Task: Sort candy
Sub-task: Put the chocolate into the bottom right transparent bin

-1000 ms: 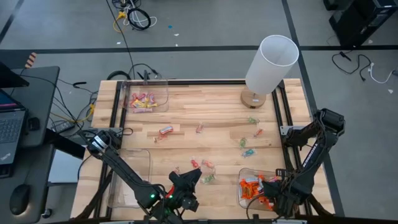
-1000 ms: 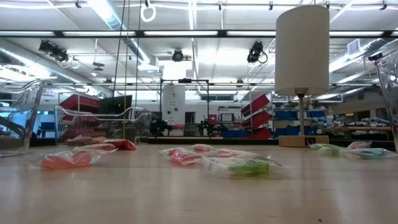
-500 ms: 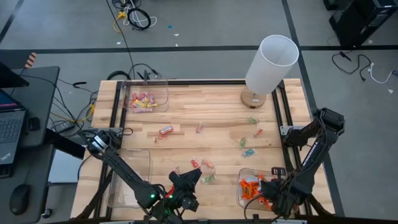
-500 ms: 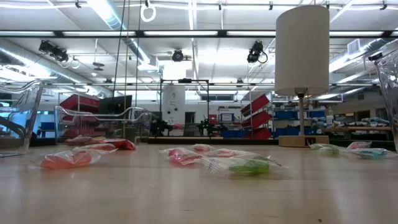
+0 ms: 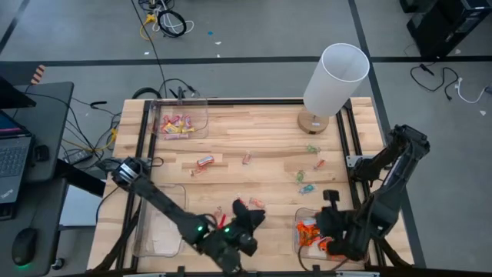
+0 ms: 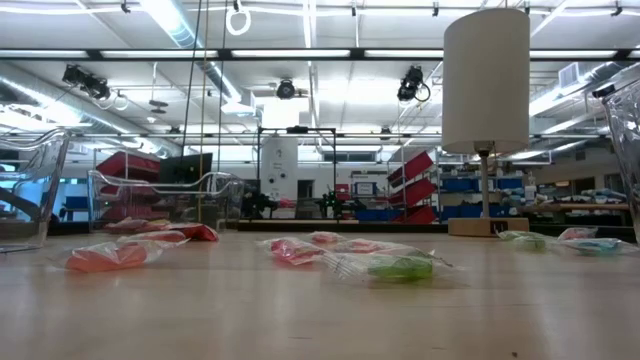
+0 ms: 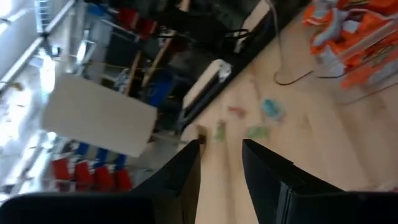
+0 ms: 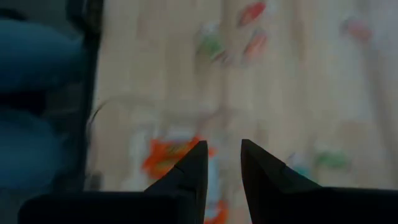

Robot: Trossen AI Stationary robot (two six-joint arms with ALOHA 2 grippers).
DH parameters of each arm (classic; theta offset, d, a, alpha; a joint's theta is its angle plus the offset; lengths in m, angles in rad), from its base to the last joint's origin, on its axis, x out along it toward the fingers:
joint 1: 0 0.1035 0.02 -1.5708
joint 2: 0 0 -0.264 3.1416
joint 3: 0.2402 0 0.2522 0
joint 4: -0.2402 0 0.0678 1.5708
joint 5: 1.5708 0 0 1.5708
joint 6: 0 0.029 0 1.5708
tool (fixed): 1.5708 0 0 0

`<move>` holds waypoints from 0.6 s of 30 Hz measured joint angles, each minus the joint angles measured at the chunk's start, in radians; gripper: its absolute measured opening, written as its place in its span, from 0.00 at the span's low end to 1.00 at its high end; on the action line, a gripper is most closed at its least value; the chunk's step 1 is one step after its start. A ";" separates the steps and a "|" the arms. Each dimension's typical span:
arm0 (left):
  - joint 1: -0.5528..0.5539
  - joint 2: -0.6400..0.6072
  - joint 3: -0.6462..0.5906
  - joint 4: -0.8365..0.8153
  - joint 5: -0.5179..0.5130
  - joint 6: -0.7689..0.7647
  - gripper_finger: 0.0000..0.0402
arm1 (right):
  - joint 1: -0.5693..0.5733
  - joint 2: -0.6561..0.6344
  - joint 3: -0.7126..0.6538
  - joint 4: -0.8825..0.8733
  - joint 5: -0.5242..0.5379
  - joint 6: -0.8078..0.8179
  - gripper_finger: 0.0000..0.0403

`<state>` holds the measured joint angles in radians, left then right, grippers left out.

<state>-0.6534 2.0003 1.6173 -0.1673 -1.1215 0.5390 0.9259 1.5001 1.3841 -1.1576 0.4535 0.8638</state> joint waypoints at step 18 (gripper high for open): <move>0.221 -0.100 -0.017 -0.473 0.413 -0.294 0.26 | -0.247 -0.007 0.019 0.264 0.197 -0.690 0.20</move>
<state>-0.4322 1.9000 1.6000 -0.6399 -0.7080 0.2455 0.6794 1.4928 1.4033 -0.8939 0.6505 0.1738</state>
